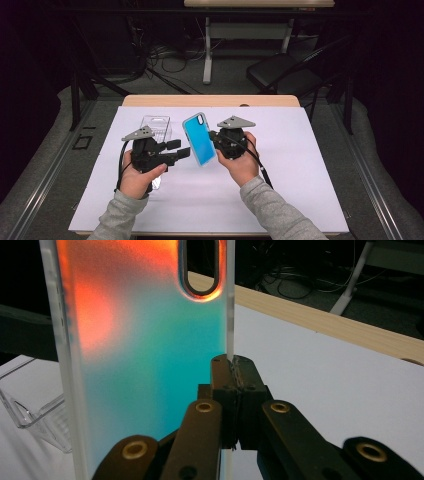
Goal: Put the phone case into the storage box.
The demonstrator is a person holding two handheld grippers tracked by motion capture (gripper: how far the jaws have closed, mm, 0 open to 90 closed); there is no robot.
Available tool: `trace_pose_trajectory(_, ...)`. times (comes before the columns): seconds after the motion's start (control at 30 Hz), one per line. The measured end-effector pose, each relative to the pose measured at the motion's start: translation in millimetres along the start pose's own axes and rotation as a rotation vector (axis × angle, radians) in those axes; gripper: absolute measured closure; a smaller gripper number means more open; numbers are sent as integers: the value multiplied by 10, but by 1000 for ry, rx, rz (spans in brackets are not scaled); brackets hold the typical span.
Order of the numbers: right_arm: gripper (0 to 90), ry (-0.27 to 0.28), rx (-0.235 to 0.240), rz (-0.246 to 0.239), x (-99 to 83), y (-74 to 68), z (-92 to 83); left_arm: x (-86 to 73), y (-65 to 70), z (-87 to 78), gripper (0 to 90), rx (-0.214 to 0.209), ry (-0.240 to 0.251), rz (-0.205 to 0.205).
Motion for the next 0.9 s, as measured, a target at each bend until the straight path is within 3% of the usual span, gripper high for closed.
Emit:
trace_pose_trajectory(0.27, 893, 11, 8, -7, -9, -53, -7, -27, -44, 18, 516, 3, 5, -59)
trace_pose_trajectory(0.57, 893, 12, 13, -2, -35, -103, 3, -37, -51, 26, 568, -10, 12, -100)
trace_pose_trajectory(0.67, 893, 11, 18, -7, -40, -112, 5, -59, -47, 24, 601, -26, -6, -135)
trace_pose_trajectory(0.9, 893, 8, 23, -5, -60, -149, 13, -85, -38, 40, 637, -23, -7, -162)
Point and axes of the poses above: each handheld gripper's, and its own axes: z roughly forward along the jaws, x roughly out of its top, y roughly to its right, the point moved 7 cm from there along z, roughly forward along the jaws, and after that the axes turned 11 degrees about y, right-handed, at the moved point
